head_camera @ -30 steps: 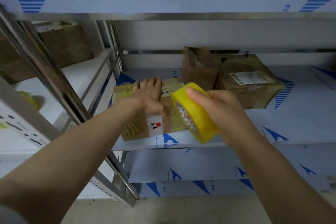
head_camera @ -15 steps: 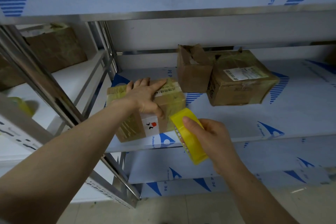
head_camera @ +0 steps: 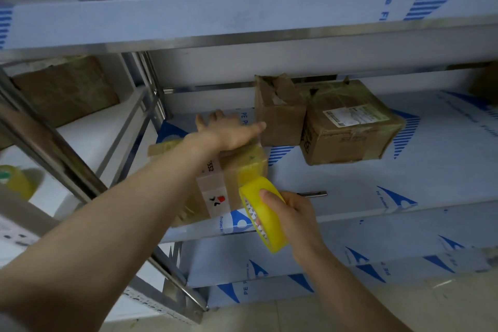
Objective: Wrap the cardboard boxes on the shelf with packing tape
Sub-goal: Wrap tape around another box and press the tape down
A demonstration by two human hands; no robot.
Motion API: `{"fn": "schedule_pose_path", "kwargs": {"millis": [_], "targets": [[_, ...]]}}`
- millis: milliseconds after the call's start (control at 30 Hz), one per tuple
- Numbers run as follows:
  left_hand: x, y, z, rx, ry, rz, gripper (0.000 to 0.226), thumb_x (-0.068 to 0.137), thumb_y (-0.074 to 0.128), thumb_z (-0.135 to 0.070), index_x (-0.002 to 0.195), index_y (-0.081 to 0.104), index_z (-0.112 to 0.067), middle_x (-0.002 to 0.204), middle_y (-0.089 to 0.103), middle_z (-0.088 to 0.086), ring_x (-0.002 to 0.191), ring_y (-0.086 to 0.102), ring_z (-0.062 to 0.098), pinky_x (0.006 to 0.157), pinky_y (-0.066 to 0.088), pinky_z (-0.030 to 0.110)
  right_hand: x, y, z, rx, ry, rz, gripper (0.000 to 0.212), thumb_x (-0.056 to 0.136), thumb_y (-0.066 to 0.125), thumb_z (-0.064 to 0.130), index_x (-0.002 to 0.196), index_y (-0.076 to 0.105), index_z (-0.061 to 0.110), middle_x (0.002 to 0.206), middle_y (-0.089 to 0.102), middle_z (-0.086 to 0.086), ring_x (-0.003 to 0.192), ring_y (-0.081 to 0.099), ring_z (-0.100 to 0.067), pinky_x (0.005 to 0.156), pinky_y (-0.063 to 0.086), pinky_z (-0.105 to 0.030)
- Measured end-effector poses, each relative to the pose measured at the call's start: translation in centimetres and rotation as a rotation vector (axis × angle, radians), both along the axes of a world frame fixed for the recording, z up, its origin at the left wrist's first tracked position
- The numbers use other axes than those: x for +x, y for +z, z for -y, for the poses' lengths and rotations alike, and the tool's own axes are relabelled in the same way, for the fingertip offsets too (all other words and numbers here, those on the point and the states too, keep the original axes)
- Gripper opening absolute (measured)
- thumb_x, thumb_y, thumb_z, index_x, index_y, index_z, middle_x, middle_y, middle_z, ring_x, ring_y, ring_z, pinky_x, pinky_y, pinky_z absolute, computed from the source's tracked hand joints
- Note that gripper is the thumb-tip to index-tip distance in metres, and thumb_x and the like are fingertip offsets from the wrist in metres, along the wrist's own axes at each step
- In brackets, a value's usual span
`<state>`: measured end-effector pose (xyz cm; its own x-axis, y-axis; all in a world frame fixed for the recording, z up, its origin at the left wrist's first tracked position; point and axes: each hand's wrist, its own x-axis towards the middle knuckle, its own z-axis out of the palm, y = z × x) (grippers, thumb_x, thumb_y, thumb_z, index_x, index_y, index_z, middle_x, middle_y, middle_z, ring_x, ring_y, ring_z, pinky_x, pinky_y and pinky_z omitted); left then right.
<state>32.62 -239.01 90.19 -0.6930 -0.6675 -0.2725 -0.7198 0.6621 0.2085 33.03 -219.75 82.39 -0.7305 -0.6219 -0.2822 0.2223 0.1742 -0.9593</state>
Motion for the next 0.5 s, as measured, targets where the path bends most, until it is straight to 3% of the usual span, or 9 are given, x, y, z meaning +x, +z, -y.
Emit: {"fn": "schedule_pose_path", "kwargs": {"millis": [67,133,200,267,333,433,500], "targets": [[-2.2,-1.8,-0.9,-0.118,0.003,0.002,0.095,0.084,0.01,-0.079,0.153,0.011,-0.012,0.159,0.011,0.013,0.146,0.01,0.028,0.116,0.006,0.05,-0.1,-0.1,0.2,0.0,0.01,-0.005,0.036,0.083,0.071,0.028,0.068,0.058,-0.001,0.055,0.059,-0.005,0.047,0.059,-0.007,0.048,0.045,-0.018],[-3.1,-3.2,-0.9,-0.181,0.007,-0.021,0.085,0.09,0.012,-0.071,0.14,0.039,-0.007,0.143,0.043,0.017,0.131,0.042,0.03,0.103,0.033,0.042,-0.2,0.0,0.4,0.002,0.005,-0.048,0.064,0.067,0.073,0.048,0.079,0.057,-0.013,0.066,0.058,-0.021,0.058,0.058,-0.016,0.057,0.046,-0.027],[-3.6,-3.5,0.0,-0.23,0.024,-0.099,0.063,0.099,0.019,-0.055,0.11,0.06,-0.008,0.116,0.062,0.016,0.106,0.058,0.03,0.082,0.041,0.034,-0.3,-0.2,0.6,0.004,-0.003,-0.093,0.081,0.052,0.064,0.061,0.083,0.056,-0.014,0.077,0.059,-0.031,0.064,0.057,-0.024,0.061,0.049,-0.037],[-3.9,-3.4,1.3,-0.217,0.056,-0.145,0.051,0.101,0.023,-0.046,0.098,0.06,-0.011,0.11,0.063,0.016,0.101,0.059,0.03,0.077,0.04,0.033,0.0,-0.5,0.6,0.024,0.022,-0.124,0.079,0.052,0.061,0.065,0.08,0.057,-0.01,0.078,0.059,-0.033,0.067,0.062,-0.036,0.066,0.053,-0.048],[-4.4,-3.3,2.8,-0.135,0.1,-0.139,0.046,0.1,0.025,-0.045,0.098,0.056,-0.011,0.114,0.061,0.015,0.103,0.057,0.03,0.081,0.042,0.034,0.2,-0.8,0.4,0.032,0.027,-0.138,0.074,0.055,0.06,0.066,0.079,0.06,-0.004,0.077,0.06,-0.03,0.076,0.064,-0.044,0.072,0.053,-0.052],[-5.1,-3.4,3.8,-0.094,0.133,-0.138,0.047,0.1,0.026,-0.048,0.097,0.056,-0.011,0.112,0.061,0.014,0.097,0.057,0.027,0.082,0.043,0.035,0.0,-0.6,0.7,0.032,0.03,-0.138,0.074,0.057,0.059,0.066,0.08,0.06,-0.004,0.077,0.059,-0.03,0.08,0.062,-0.047,0.071,0.052,-0.053],[-5.2,-3.8,3.2,-0.178,0.142,-0.162,0.051,0.1,0.024,-0.049,0.089,0.057,-0.012,0.101,0.063,0.012,0.091,0.058,0.027,0.076,0.044,0.034,0.0,-0.5,1.0,0.039,0.038,-0.143,0.07,0.058,0.059,0.065,0.076,0.058,-0.002,0.076,0.058,-0.03,0.08,0.062,-0.047,0.069,0.053,-0.052]]}}
